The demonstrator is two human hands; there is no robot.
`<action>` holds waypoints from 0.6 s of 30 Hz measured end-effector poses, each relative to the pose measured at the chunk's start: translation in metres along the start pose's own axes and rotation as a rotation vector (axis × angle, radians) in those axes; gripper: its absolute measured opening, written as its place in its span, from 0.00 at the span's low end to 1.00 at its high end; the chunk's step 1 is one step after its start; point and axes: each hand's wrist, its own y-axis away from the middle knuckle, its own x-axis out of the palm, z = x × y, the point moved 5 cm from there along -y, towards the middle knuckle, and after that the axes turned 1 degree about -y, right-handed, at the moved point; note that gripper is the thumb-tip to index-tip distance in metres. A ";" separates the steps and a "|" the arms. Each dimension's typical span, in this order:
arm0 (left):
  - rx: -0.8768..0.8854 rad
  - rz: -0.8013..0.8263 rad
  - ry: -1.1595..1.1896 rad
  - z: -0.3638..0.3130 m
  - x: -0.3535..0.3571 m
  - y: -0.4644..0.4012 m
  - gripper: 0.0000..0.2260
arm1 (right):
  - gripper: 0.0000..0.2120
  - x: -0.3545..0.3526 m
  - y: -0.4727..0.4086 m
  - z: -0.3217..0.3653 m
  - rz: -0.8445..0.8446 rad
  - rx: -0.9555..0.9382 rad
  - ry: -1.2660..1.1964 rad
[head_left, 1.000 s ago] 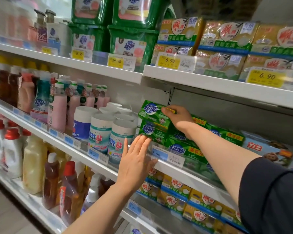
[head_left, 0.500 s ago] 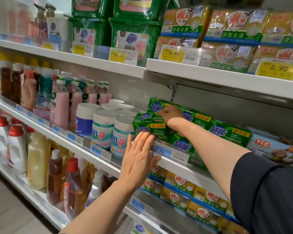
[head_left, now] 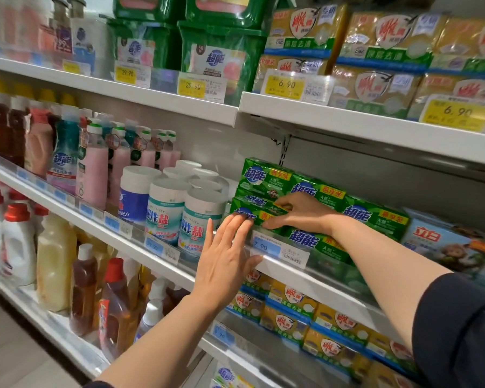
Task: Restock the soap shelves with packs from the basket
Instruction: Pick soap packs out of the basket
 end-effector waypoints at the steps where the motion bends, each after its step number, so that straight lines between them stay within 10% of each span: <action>1: 0.003 0.005 -0.002 0.000 0.000 0.000 0.30 | 0.40 -0.001 0.001 -0.002 0.009 0.006 -0.002; 7: 0.053 -0.015 -0.052 0.003 0.000 -0.002 0.31 | 0.36 -0.020 0.017 -0.003 -0.105 -0.034 -0.189; 12: 0.109 -0.111 0.018 -0.008 -0.024 -0.025 0.32 | 0.42 -0.034 0.058 -0.044 -0.190 0.166 0.271; 18: -0.315 0.256 0.007 -0.030 -0.016 -0.064 0.31 | 0.37 -0.015 0.069 -0.055 -0.196 0.105 0.390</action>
